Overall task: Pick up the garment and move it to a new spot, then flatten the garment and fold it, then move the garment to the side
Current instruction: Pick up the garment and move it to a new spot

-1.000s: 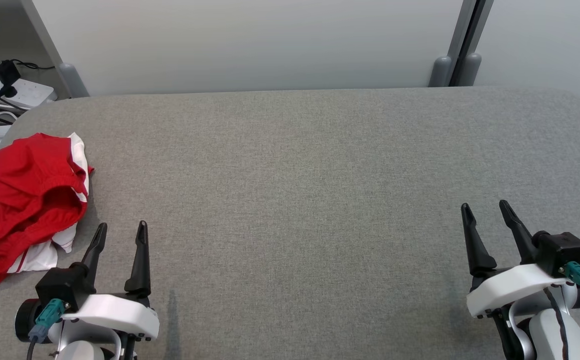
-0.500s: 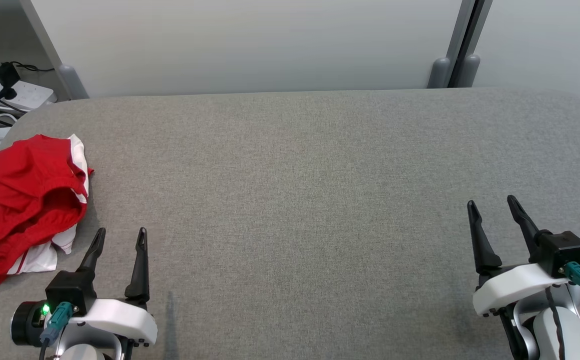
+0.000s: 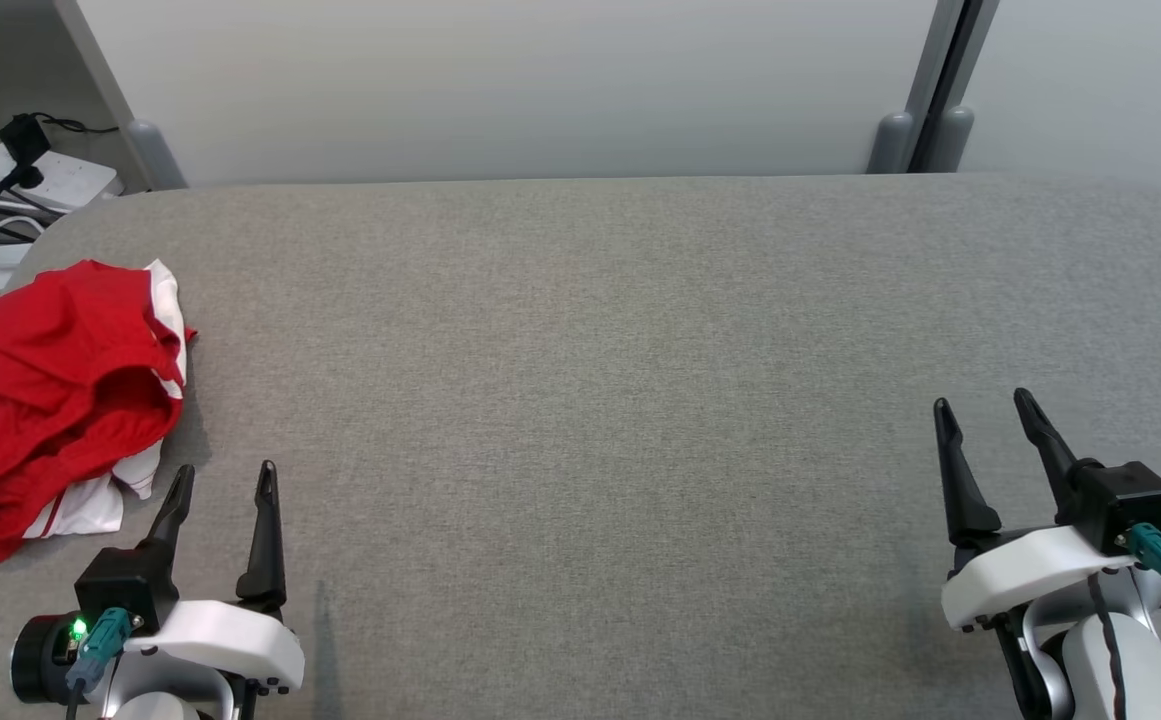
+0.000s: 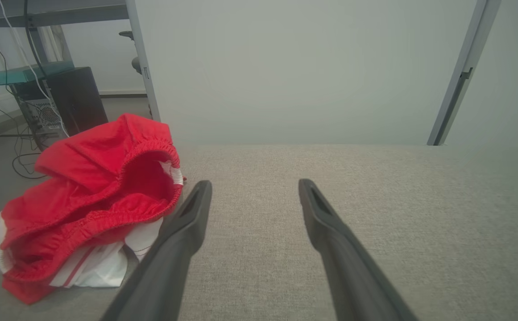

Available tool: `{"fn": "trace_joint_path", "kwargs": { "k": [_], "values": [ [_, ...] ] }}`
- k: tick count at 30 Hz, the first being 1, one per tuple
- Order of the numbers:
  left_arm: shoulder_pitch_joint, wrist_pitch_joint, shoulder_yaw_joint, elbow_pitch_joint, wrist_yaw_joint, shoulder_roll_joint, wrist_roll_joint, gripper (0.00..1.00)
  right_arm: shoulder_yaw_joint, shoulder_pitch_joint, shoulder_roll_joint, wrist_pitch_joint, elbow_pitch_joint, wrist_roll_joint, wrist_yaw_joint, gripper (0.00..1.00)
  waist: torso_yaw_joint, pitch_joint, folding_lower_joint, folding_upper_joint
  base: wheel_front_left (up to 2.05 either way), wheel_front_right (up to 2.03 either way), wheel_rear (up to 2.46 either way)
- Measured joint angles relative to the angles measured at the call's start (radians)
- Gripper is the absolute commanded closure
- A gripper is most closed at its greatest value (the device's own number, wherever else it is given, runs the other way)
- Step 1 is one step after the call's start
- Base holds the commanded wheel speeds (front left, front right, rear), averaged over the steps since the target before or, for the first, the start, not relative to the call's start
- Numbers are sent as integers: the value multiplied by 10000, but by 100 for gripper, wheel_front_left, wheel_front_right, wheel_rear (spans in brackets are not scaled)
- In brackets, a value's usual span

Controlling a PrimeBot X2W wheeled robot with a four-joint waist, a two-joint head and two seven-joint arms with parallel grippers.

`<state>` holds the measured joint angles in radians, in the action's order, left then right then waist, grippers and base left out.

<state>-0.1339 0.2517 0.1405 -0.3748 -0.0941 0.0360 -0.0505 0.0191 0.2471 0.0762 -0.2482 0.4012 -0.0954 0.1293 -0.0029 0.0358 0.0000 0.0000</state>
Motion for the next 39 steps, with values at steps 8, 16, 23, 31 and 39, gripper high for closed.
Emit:
{"fn": "trace_joint_path", "kwargs": {
  "k": [8, 16, 23, 31, 39],
  "values": [
    [-198, 0, 138, -54, 132, -36, -33, 0, 525, 3, 61, 0, -52, -19, 0, 0, 593, 92, 0, 0, 0, 0, 0],
    [-191, 0, 247, -217, 232, -50, -132, 0, 1009, 118, 167, -2, -33, -113, 0, 0, 1949, 100, 0, 0, 0, 0, 0],
    [-179, 0, 240, -374, 263, -52, -238, 0, 1363, 118, 226, -2, 69, -180, 0, 0, 3286, 117, -1, 0, 0, 0, 0],
    [-178, 0, 199, -479, 301, -36, -575, 0, 1482, 168, 276, -2, 63, -205, 0, 0, 4155, 306, 0, 0, 0, 0, 0],
    [-916, 0, 222, -968, 232, -82, -531, 0, 1632, 440, 579, -2, 19, -207, 0, 0, 3781, 868, 0, 0, 0, 0, 0]
  ]
}}
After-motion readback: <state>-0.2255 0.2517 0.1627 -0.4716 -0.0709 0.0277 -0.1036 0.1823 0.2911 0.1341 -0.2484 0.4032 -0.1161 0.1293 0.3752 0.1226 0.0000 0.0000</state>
